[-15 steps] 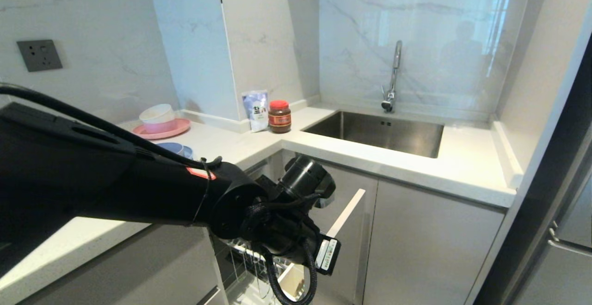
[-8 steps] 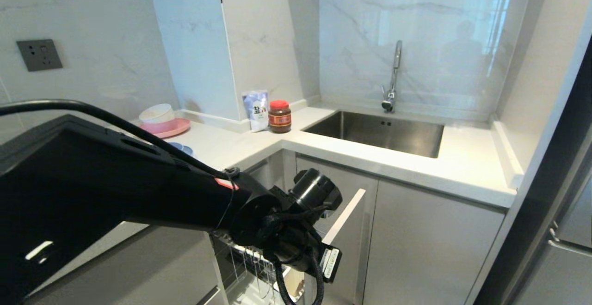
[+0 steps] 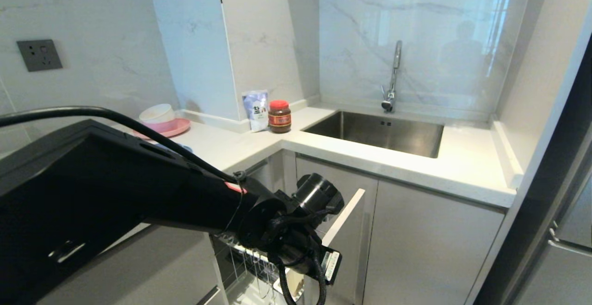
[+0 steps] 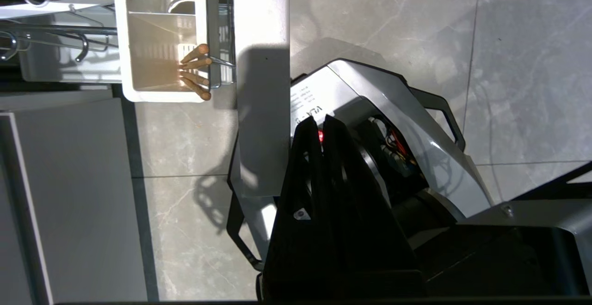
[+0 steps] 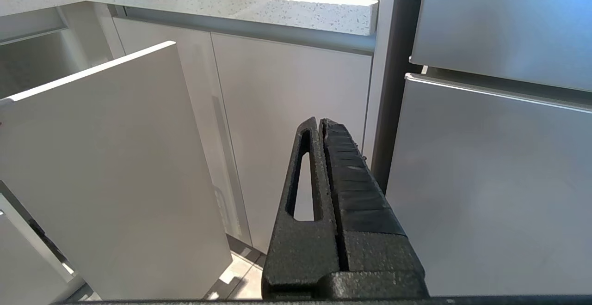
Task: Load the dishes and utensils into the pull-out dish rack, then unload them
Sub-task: Close the cupboard
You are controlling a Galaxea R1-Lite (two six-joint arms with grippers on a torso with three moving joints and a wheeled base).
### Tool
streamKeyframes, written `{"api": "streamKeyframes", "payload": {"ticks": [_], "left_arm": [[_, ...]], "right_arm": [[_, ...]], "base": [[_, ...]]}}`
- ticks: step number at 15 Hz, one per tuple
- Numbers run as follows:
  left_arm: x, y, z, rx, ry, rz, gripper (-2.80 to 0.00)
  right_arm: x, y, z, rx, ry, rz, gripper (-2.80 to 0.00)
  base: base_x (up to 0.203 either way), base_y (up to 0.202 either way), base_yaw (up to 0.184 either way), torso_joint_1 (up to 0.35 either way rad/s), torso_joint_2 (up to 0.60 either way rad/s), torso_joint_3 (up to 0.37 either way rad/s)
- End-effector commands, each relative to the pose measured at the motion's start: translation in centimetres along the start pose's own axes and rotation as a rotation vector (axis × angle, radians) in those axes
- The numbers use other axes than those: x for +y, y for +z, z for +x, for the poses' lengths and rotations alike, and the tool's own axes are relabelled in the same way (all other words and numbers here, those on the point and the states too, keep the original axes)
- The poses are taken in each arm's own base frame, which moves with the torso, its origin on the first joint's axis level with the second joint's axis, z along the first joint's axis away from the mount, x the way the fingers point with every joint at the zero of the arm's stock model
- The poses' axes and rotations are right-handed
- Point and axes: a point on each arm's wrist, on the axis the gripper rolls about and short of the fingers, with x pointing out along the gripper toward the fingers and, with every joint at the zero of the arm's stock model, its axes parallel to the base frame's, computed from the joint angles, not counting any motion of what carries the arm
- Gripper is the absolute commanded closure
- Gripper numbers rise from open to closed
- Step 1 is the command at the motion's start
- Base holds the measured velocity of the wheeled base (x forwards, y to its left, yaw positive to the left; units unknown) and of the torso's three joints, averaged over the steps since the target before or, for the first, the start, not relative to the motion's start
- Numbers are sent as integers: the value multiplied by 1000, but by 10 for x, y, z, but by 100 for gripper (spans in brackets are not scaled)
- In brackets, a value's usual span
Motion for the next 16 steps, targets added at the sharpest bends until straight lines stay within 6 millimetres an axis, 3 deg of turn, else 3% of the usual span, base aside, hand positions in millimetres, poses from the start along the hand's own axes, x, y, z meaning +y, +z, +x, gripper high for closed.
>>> {"api": "streamKeyframes", "payload": {"ticks": [1, 11, 16], "left_arm": [[1, 1, -3, -13, 30, -4, 0], [13, 6, 0, -61, 188, -25, 0], [34, 14, 19, -126, 346, -67, 0]], "right_arm": [[0, 0, 0, -3, -1, 0, 0], [0, 0, 0, -3, 1, 0, 0], [0, 0, 0, -3, 0, 0, 0]], "base": [[0, 0, 0, 0, 0, 0], [0, 0, 0, 0, 0, 0], [0, 0, 0, 0, 0, 0]]}}
